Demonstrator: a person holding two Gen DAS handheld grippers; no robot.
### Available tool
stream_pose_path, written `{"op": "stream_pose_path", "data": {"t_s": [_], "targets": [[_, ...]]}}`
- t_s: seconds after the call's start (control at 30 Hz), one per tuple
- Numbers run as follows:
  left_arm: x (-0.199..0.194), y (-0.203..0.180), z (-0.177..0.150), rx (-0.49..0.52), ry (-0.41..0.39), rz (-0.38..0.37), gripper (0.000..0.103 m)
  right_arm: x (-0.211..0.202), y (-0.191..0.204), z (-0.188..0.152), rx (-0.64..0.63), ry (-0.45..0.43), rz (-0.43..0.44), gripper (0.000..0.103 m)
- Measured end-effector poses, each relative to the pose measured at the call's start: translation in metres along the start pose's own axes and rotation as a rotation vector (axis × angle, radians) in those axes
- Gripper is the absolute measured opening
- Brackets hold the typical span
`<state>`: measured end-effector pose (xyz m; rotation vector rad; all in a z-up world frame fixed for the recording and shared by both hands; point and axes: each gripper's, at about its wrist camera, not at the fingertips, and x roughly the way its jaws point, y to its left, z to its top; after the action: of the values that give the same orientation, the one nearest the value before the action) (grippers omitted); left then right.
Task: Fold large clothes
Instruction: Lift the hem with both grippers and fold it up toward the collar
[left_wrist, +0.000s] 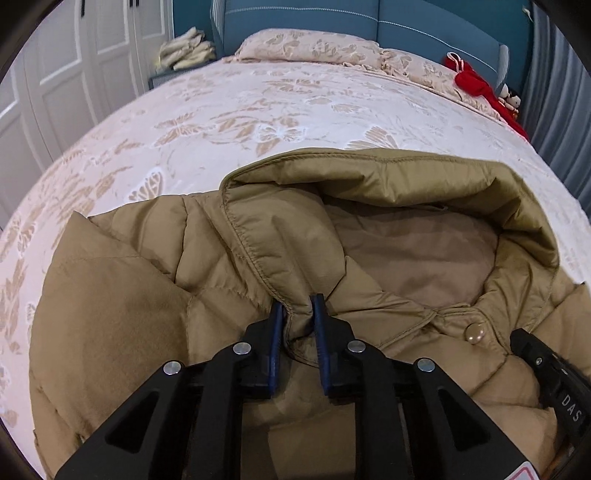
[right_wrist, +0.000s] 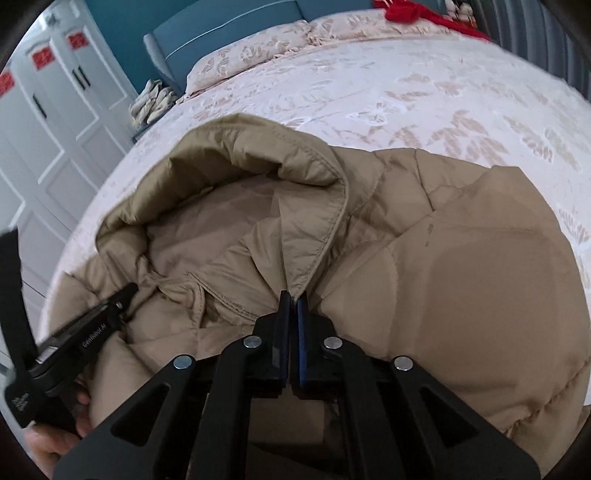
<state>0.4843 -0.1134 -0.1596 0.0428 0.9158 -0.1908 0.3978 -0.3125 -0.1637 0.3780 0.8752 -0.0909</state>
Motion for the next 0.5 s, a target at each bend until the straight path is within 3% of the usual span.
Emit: {"op": "stream_pose_path", "data": {"t_s": [0.2,0.33,0.43,0.5], "targets": [[0.002,-0.002,-0.002,0.006,-0.029,0.032,0.019,0.005,0.001,0.0,-0.015,-0.011,-0.014,0.0],[-0.013,0.005,-0.003,-0.012,-0.024,-0.004,0.023,-0.005,-0.008,0.0,0.036,0.017,0.046,0.003],[-0.035,0.016,-0.005,0.036,-0.003,-0.044,0.024,-0.033,-0.02,-0.005,0.058,0.049,0.088,0.004],[-0.051,0.024,0.0,0.089,0.002,-0.032,0.024,-0.056,-0.029,-0.002,0.024,0.061,0.051,0.006]]}}
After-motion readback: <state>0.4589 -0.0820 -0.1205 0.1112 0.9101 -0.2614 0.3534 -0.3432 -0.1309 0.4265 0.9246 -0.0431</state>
